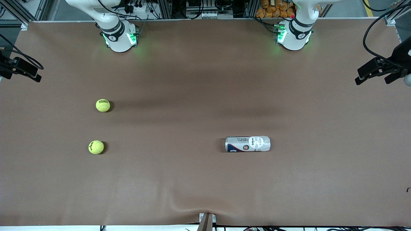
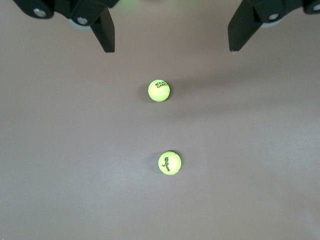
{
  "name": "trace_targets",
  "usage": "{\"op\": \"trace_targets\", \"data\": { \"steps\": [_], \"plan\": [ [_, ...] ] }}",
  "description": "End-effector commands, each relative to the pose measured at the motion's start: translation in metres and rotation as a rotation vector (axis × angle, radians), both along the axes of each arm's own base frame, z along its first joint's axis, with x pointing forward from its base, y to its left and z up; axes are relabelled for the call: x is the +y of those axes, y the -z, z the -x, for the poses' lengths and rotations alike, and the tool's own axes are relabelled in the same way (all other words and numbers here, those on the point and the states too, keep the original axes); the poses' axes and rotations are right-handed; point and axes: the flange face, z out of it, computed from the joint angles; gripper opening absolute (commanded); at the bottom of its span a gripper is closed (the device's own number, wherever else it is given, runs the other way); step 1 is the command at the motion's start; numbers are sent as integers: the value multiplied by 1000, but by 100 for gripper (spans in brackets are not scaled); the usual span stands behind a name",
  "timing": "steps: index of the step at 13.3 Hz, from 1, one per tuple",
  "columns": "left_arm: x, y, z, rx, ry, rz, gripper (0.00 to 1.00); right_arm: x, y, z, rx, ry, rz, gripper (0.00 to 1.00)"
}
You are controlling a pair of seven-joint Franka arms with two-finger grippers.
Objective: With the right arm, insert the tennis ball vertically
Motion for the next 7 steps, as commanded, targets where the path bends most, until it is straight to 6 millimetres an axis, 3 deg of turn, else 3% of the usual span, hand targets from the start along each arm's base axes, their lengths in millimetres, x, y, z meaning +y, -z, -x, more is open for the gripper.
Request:
{"op": "trace_targets", "data": {
  "steps": [1,3,5,7],
  "plan": [
    [0,-5,1,-5,17,-21,100,3,-5,5,-6,-8,5,100],
    [-3,-2,0,3,23,-17,100,3,-4,5,-4,-8,5,100],
    [-3,18,-9,39,42,-5,100,2,-3,5,-4,-7,5,100],
    [-16,50,-25,93,129,18,100,4,-2,4,0,-8,5,100]
  ]
}}
